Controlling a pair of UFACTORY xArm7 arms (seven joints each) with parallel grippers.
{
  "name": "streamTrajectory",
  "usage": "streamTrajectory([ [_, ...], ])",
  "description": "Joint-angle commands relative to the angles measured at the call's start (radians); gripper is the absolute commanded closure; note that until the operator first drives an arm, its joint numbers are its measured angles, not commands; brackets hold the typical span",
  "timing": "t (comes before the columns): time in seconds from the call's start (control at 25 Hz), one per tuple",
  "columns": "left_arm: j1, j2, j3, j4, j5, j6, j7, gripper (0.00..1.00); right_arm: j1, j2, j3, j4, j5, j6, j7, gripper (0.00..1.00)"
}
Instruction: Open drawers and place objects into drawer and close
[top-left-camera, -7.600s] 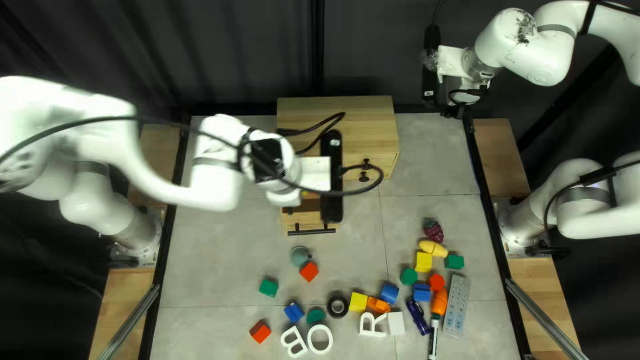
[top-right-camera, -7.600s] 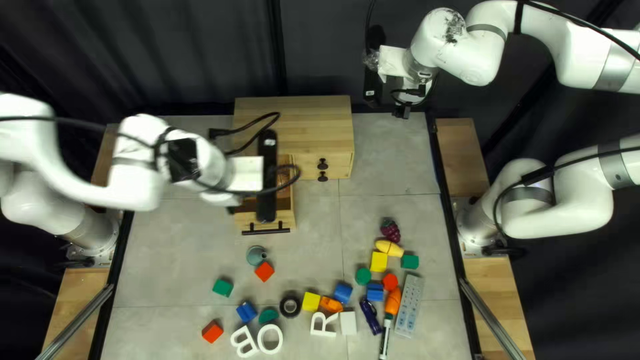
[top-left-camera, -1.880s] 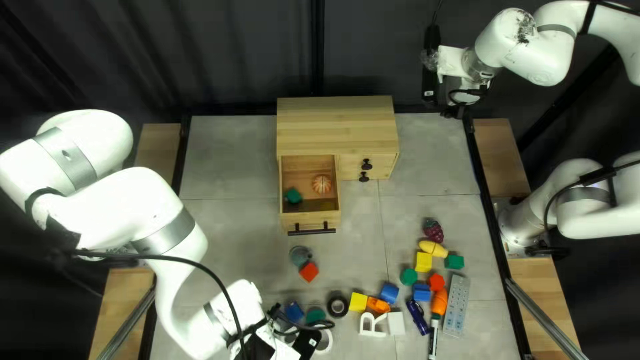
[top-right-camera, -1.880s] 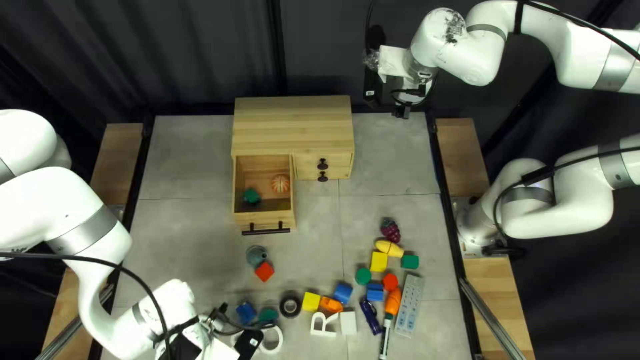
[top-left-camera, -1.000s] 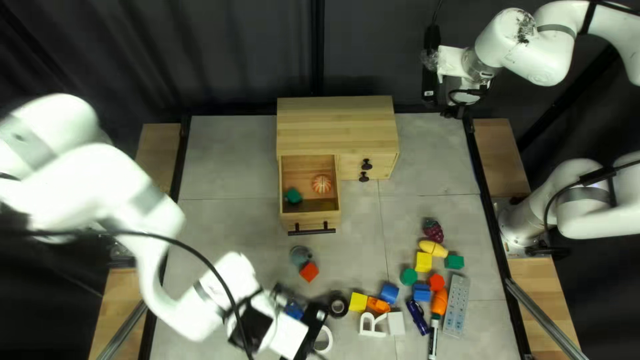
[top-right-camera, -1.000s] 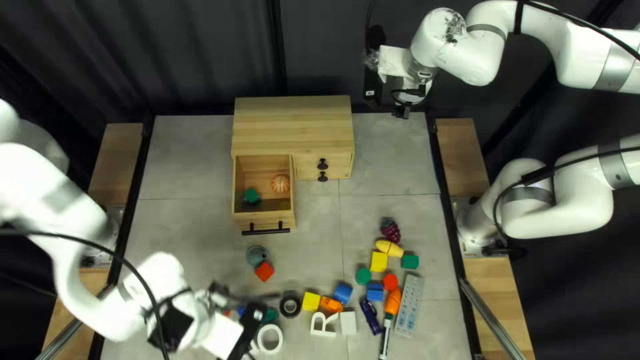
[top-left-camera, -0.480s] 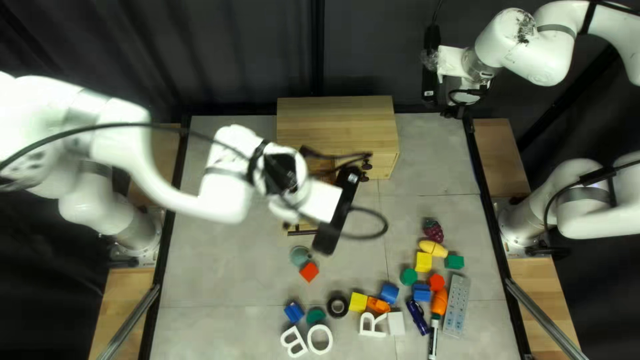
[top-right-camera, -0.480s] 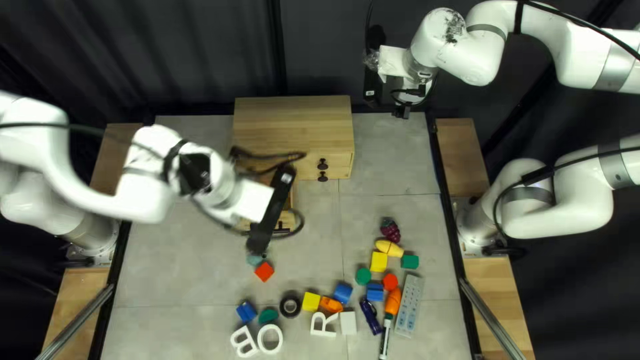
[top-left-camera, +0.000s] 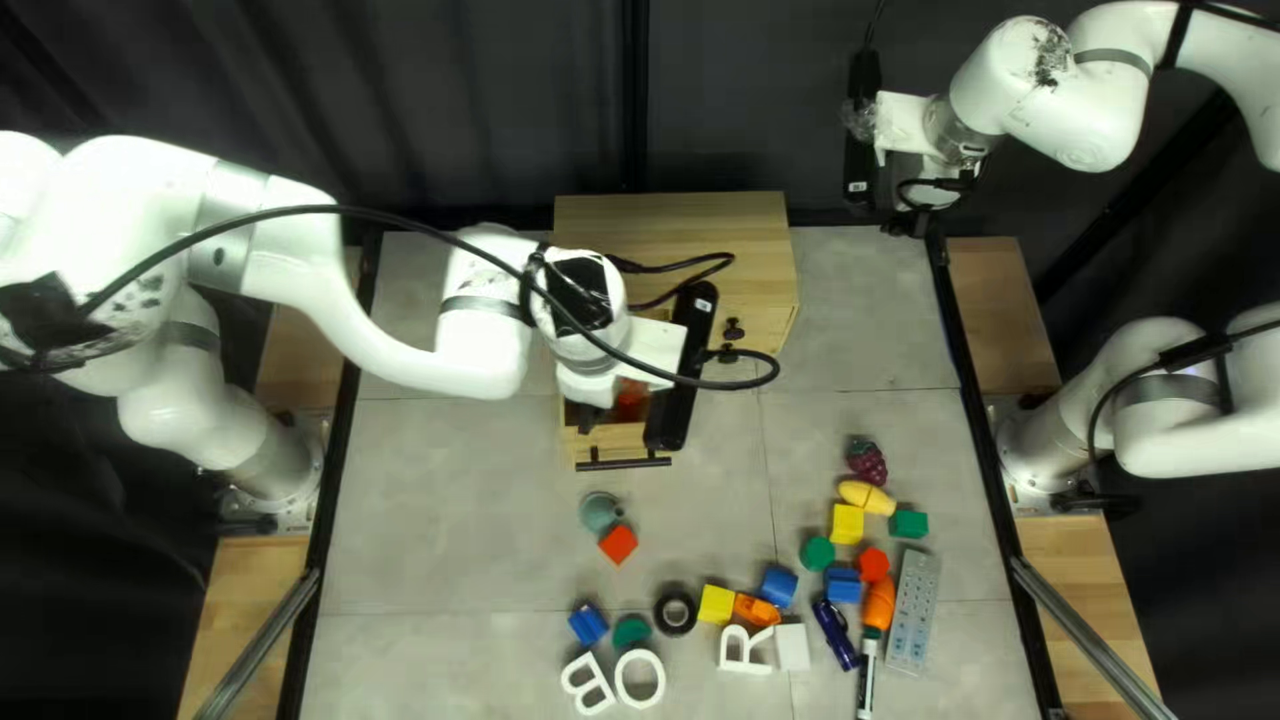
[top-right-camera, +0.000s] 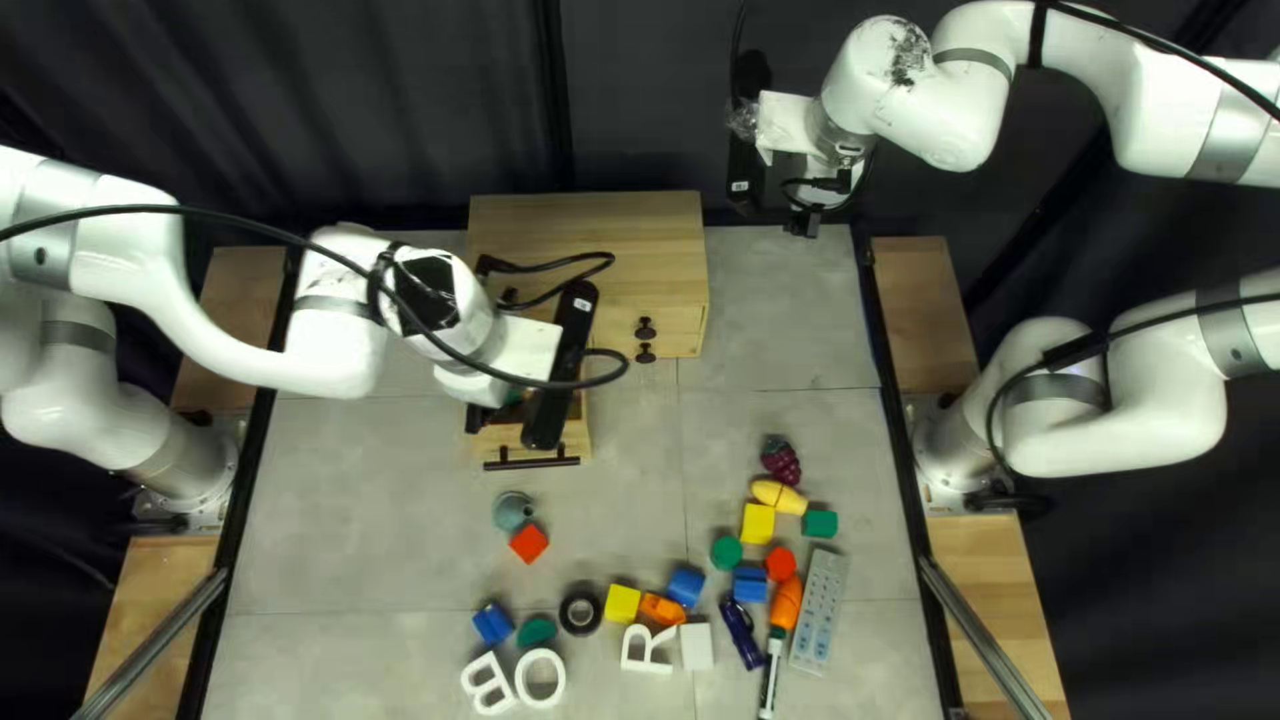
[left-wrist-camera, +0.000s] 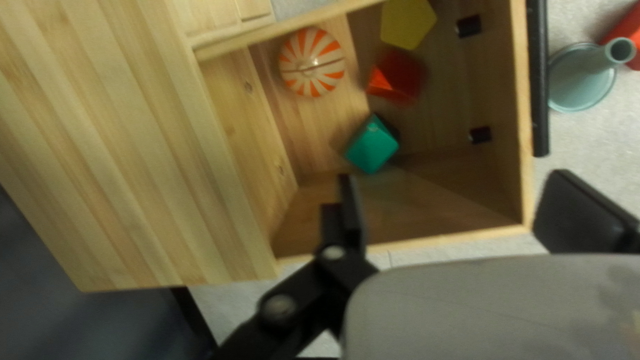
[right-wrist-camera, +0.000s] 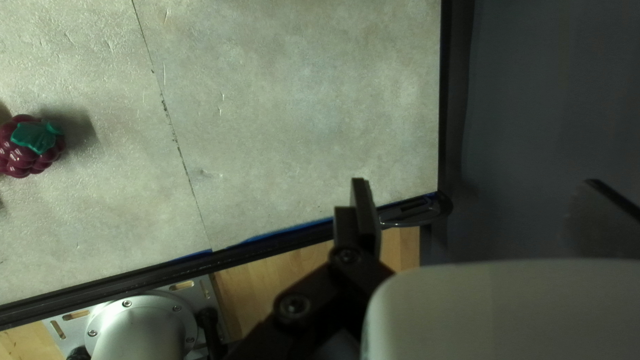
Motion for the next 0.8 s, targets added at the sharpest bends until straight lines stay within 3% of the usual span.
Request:
streamTrajectory([
  [0.04, -0.084, 0.028, -0.092, 0.021, 0.001, 0.055, -0.054, 0.0, 0.0, 0.0, 0.0, 0.0, 0.0, 0.0, 0.0, 0.0],
  [0.28, -0.165, 0.091, -0.174, 0.034, -0.006, 0.07, -0.13, 0.0, 0.0, 0.0, 0.0, 0.0, 0.0, 0.0, 0.0, 0.0],
  [0.52, -0.237, 0.262, -0.209, 0.084, 0.063, 0.029, -0.207, 0.0, 0.0, 0.0, 0.0, 0.0, 0.0, 0.0, 0.0, 0.0],
  [0.8, -0.281, 0.388, -0.216, 0.153, 0.15, 0.049, -0.129, 0.0, 0.0, 0.0, 0.0, 0.0, 0.0, 0.0, 0.0, 0.0],
])
